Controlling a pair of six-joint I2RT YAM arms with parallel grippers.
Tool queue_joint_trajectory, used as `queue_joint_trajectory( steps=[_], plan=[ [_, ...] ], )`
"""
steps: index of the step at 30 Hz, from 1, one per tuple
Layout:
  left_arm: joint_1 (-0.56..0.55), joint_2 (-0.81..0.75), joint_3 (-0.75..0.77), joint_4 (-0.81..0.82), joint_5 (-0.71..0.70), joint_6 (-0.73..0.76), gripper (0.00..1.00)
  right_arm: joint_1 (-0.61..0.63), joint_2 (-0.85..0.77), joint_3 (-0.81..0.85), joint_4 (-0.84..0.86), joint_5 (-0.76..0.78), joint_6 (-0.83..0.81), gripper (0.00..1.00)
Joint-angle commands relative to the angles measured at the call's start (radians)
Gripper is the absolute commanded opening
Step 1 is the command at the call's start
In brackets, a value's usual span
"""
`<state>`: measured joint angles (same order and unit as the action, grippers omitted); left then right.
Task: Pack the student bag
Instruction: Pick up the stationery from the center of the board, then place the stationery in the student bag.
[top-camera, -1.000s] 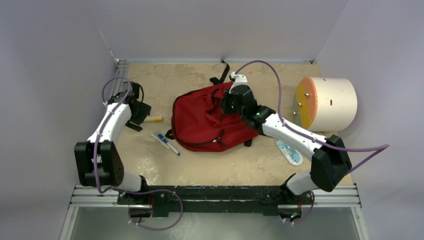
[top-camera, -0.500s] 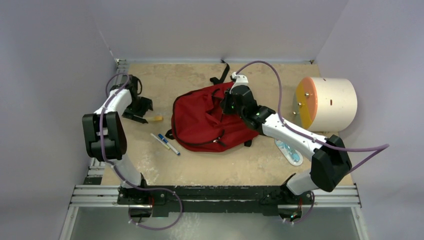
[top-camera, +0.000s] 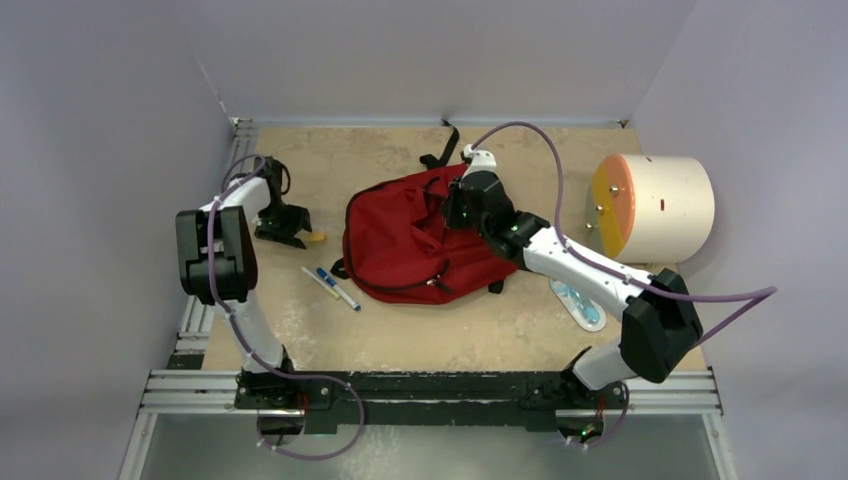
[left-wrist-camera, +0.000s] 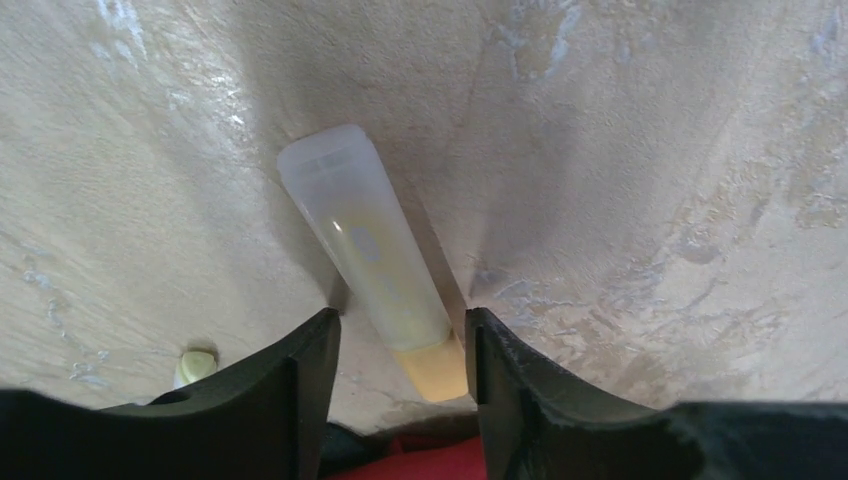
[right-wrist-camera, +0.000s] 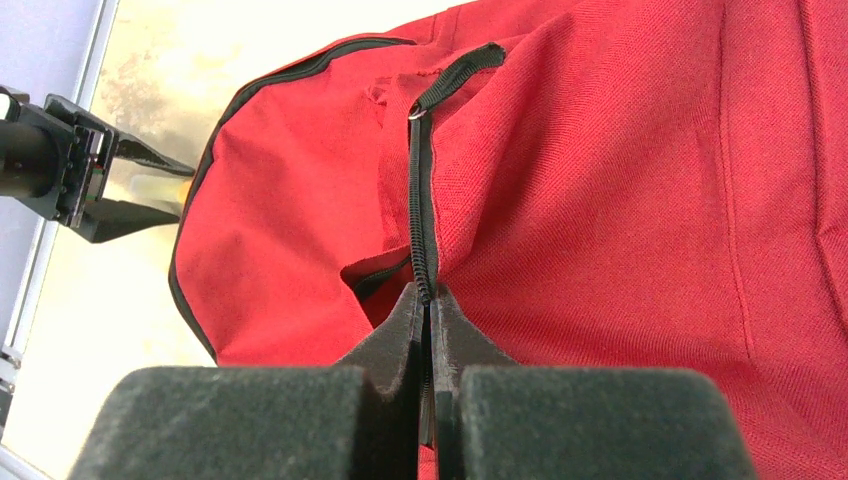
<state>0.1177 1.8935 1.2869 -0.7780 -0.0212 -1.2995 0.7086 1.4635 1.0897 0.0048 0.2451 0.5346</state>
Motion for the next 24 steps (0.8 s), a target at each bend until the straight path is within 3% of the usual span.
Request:
queue_joint_trajectory(
  steps=[1, 7, 14, 22, 24],
  plan=[
    [0.009, 0.021, -0.011, 0.025, 0.009, -0.023, 0.45, 0.005, -0.006, 0.033, 0.041, 0.036, 0.011, 0.00],
    [0.010, 0.033, -0.044, 0.047, 0.013, -0.024, 0.33, 0.004, -0.009, 0.033, 0.040, 0.045, 0.013, 0.00],
    [0.004, -0.101, -0.095, 0.073, -0.007, 0.026, 0.00, 0.003, -0.027, 0.027, 0.037, 0.043, 0.016, 0.00],
    [-0.165, -0.510, -0.212, 0.242, -0.021, 0.322, 0.00, 0.004, -0.063, -0.013, 0.078, 0.027, 0.035, 0.00],
    [-0.205, -0.616, -0.280, 0.365, 0.092, 0.384, 0.00, 0.004, -0.069, -0.024, 0.096, 0.021, 0.046, 0.00]
  ],
)
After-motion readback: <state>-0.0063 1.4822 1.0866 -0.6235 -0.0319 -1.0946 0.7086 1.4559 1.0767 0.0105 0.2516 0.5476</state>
